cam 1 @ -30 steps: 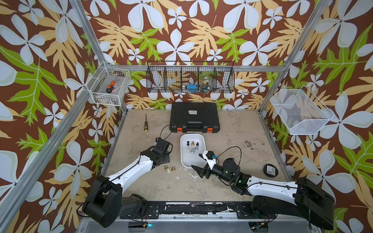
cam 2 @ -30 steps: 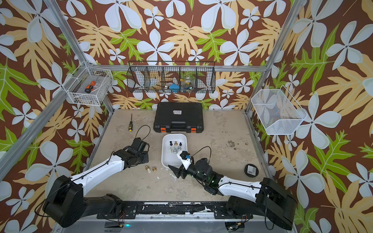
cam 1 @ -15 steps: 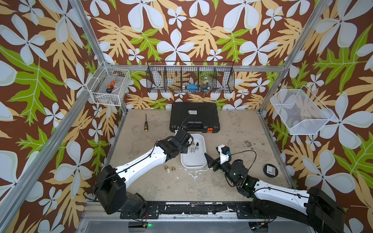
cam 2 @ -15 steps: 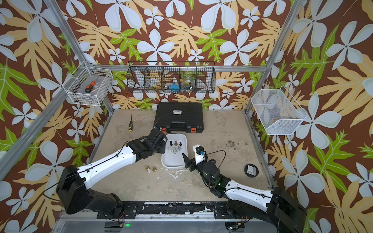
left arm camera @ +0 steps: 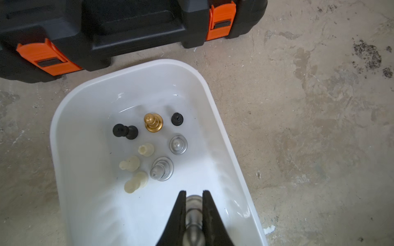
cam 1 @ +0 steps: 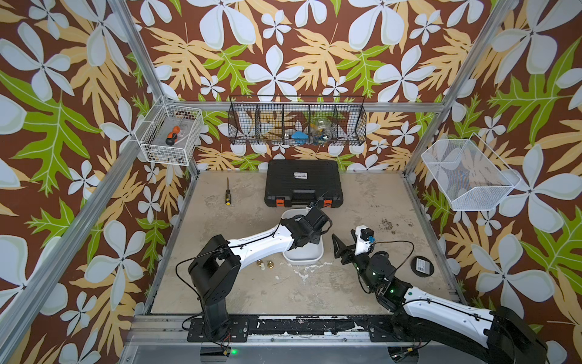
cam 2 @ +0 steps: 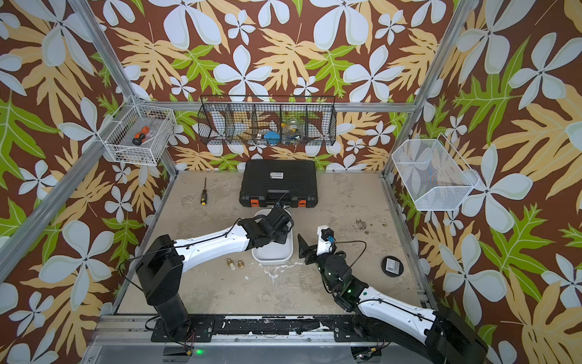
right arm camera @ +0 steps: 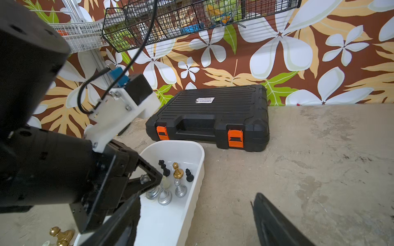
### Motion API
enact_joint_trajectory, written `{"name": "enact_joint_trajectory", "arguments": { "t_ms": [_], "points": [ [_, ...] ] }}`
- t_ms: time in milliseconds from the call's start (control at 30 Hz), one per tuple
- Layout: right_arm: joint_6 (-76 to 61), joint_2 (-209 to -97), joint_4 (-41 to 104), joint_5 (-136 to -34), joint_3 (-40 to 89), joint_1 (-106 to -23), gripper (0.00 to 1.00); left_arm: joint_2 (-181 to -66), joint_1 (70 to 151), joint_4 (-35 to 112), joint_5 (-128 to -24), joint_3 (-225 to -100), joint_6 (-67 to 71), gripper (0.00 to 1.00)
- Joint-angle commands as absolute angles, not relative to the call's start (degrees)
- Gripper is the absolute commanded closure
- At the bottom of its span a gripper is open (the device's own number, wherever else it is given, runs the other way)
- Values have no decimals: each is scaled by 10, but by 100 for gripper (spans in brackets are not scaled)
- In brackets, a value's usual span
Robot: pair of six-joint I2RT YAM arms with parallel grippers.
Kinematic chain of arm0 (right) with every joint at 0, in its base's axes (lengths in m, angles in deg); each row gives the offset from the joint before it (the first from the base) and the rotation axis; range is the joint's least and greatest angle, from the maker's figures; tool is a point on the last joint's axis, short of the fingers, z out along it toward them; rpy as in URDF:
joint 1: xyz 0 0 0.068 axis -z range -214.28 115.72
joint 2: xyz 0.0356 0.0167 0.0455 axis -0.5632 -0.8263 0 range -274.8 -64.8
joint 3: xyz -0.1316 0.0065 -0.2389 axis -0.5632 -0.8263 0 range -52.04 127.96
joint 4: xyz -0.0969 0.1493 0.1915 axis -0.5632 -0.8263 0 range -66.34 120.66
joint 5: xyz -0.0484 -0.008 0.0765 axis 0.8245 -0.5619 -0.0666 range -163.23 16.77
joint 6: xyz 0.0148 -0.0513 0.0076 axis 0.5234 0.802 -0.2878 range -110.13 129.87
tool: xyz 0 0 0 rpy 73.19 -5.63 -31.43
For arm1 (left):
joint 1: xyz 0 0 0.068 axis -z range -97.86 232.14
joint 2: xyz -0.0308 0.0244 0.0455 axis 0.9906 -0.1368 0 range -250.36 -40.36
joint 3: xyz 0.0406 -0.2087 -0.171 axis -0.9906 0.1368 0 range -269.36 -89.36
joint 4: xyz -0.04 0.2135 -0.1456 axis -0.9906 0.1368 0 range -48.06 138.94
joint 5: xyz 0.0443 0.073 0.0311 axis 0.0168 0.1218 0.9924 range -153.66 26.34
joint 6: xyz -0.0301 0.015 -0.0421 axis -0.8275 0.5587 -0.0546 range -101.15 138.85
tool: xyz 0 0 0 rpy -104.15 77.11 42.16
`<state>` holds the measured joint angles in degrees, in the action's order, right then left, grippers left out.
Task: Put the chess pieces into the storage box
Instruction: Place the chess piece in the storage box.
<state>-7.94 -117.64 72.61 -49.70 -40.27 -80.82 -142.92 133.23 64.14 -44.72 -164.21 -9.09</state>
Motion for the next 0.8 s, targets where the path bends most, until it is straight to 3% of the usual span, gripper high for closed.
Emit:
{"name": "enact_joint_trajectory", "arguments": {
  "t_ms": [0,767],
  "points": [
    [-84,-1178,737,-502,-402,-808,17,-1443,1334,615,-442,-1641,-85,90],
    [-80,-1177,745,-516,-404,-807,17,-1499,1336,548,-412,-1615,-87,89]
  ]
}}
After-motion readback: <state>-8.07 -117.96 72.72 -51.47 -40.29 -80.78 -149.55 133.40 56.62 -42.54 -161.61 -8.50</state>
